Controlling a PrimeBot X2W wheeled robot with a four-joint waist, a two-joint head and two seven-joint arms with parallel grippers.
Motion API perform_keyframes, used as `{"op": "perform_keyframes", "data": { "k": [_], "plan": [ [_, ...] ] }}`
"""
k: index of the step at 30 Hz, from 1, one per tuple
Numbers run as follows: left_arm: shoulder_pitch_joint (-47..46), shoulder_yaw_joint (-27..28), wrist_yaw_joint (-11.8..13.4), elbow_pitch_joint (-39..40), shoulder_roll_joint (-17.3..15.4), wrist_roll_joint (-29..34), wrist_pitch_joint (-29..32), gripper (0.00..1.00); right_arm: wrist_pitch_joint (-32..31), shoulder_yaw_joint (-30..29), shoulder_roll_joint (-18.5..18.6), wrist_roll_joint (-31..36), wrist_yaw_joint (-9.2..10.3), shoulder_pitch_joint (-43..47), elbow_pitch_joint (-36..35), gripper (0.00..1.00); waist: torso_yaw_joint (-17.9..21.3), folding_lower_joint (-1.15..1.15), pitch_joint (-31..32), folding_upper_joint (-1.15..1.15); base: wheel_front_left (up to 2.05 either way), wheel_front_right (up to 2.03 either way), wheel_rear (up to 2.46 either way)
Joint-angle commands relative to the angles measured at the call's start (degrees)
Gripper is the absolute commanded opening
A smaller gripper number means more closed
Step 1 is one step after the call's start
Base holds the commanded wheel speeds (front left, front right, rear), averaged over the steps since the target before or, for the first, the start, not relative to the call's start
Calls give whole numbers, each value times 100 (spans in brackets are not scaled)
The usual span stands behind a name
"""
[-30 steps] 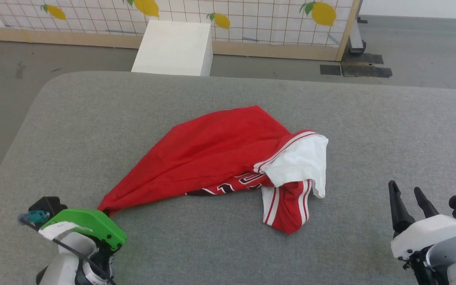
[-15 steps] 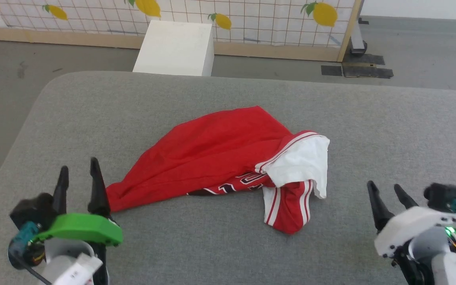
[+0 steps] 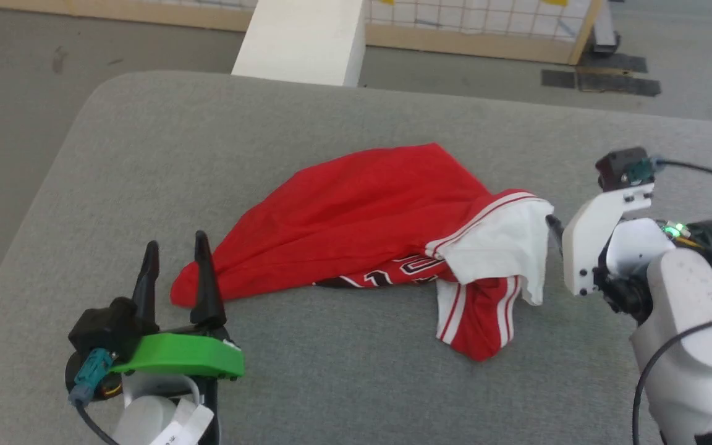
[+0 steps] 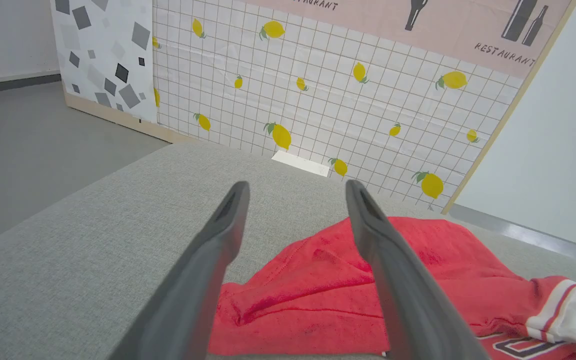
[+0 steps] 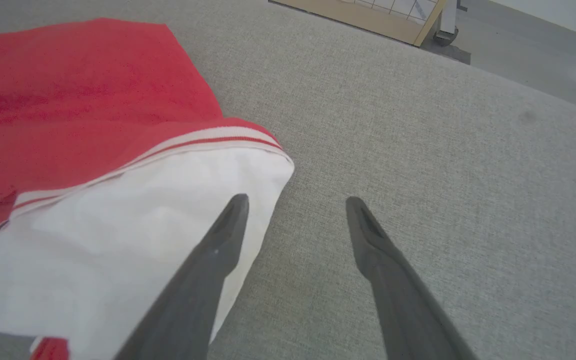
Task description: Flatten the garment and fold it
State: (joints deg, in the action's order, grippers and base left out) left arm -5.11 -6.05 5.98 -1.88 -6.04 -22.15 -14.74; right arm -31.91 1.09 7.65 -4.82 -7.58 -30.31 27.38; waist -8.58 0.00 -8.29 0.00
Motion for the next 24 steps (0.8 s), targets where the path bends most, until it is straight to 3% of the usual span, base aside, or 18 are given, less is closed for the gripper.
{"op": "perform_keyframes", "data": {
  "k": [1,17,19,24],
  "plan": [
    [-149,2,-80,3,60,110,-25,100,-58,52,28,38,9,-182,184,100,-287,0,-290,0,0,0,0],
    [-398,-32,-291,-123,306,299,-26,100,-152,1078,231,-169,9,-643,1379,100,-495,0,-692,0,0,0,0],
    [-403,-36,-298,-143,310,304,-26,100,-50,1090,264,-241,9,-700,1394,0,-460,0,-671,0,0,0,0],
    [-403,-73,-311,-202,314,288,-26,100,316,1002,368,-502,9,-937,1305,0,-339,0,-556,0,0,0,0]
  ]
}}
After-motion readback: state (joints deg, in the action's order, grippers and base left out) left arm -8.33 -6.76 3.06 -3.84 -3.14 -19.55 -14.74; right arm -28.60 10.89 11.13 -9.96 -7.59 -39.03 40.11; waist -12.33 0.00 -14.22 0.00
